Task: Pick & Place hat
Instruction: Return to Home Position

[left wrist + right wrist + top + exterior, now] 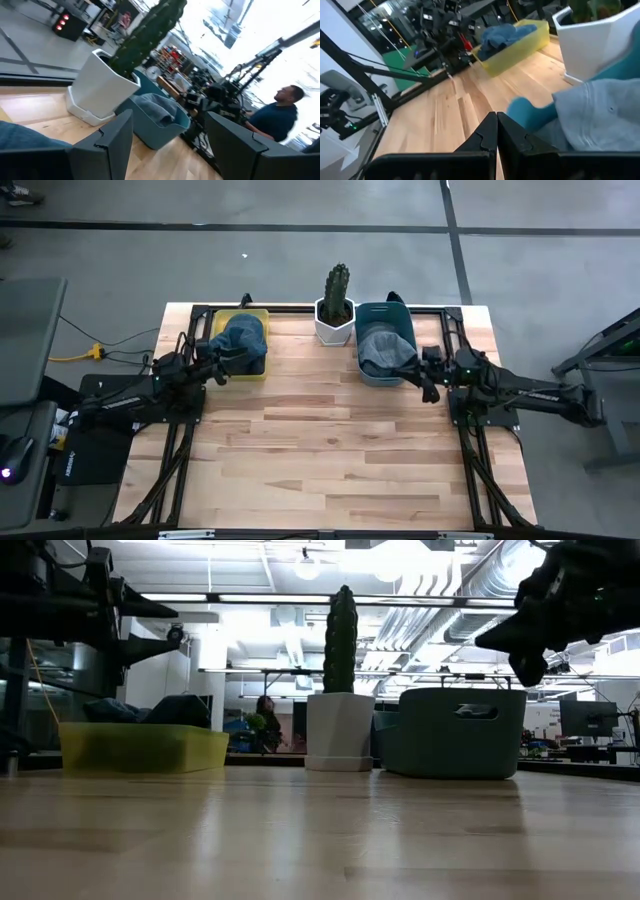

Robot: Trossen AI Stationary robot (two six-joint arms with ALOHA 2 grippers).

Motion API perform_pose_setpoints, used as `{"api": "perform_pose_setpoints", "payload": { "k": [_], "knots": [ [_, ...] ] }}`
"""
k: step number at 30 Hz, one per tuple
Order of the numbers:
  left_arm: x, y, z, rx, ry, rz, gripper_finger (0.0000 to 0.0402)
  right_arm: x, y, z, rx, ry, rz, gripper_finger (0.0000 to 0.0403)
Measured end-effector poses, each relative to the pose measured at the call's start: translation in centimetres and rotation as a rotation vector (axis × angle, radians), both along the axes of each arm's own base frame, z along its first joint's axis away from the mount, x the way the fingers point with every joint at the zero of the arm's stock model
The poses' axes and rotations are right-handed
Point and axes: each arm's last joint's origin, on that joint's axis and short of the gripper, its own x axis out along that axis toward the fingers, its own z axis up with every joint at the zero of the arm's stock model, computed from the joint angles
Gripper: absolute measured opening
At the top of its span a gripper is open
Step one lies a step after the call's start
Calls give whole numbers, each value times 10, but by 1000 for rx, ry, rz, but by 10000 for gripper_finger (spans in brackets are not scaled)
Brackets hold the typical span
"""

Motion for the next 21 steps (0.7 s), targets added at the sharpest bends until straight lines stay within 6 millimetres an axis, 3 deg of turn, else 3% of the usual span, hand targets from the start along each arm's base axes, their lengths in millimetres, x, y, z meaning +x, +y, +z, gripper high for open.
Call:
{"api": "perform_pose_setpoints", "payload": {
  "k": [12, 16, 21],
  "knots": [
    [1, -1, -1, -30, -8, -46, 225, -13, 5, -1, -58, 12, 28, 0],
    [1, -3, 0, -46, -24, -111, 225, -14, 6, 1, -76, -46, 65, 0],
    [1, -3, 2, -62, -49, -137, 225, -13, 6, -13, -57, -175, 74, 0]
  ]
}}
